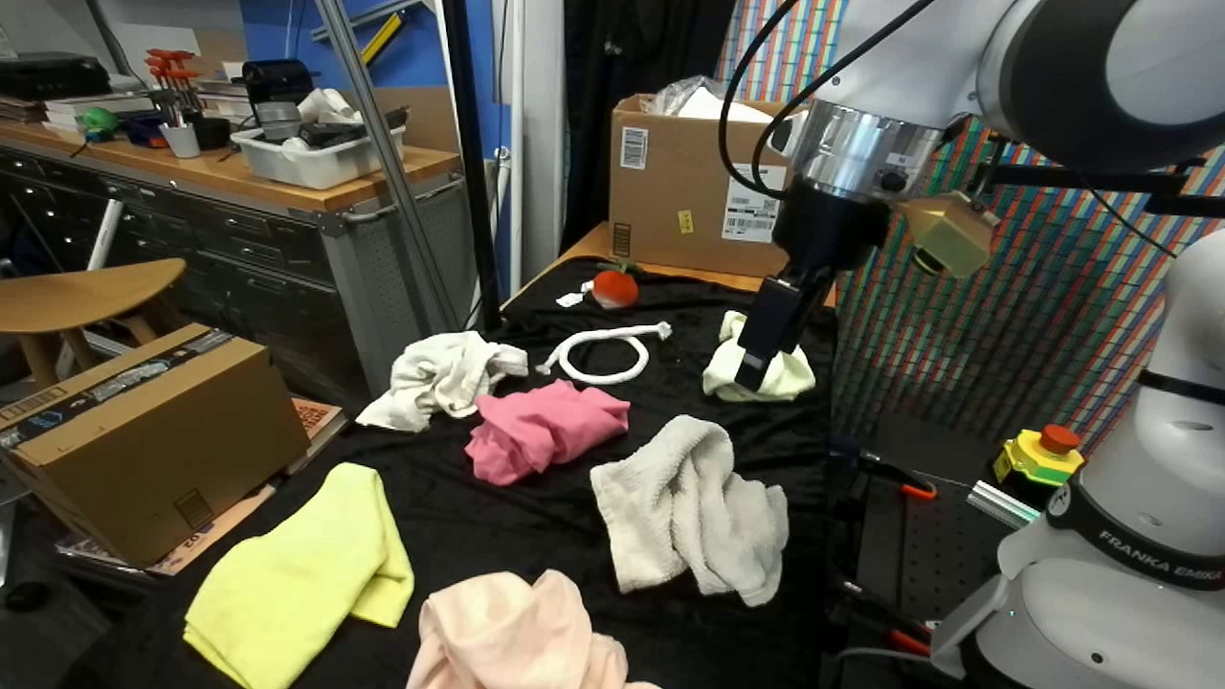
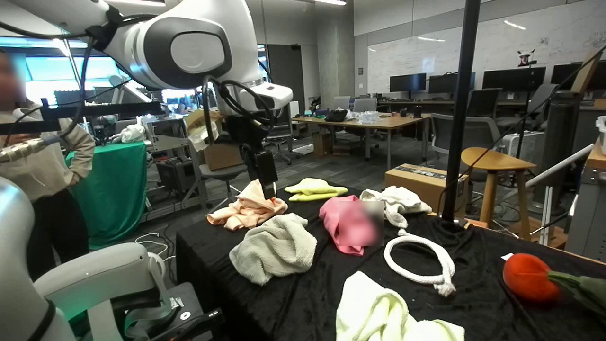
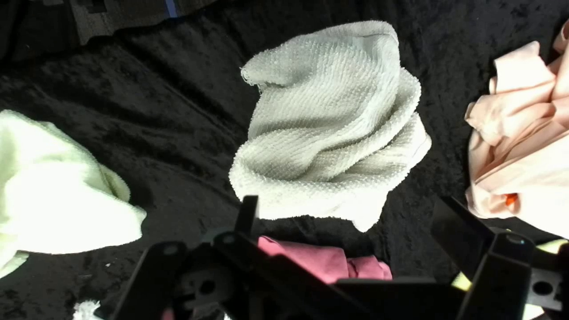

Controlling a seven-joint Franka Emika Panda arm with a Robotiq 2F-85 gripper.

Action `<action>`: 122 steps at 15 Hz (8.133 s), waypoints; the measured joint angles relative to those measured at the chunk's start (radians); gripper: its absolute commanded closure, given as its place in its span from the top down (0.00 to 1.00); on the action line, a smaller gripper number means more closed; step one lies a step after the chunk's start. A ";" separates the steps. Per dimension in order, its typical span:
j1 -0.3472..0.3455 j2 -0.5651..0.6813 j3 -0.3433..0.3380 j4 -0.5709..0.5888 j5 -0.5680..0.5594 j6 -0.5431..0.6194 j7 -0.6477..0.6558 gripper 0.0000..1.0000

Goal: Heap up the things on the table into a pile

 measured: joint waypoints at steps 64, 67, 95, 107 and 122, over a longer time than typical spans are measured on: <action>-0.134 0.381 -0.068 0.218 -0.287 0.359 0.092 0.08; -0.180 0.397 -0.064 0.276 -0.342 0.358 0.164 0.08; -0.001 0.847 -0.189 0.730 -0.566 0.198 0.319 1.00; 0.068 1.095 -0.145 1.029 -0.492 0.032 0.119 1.00; 0.074 1.313 -0.211 1.170 -0.477 0.265 0.082 1.00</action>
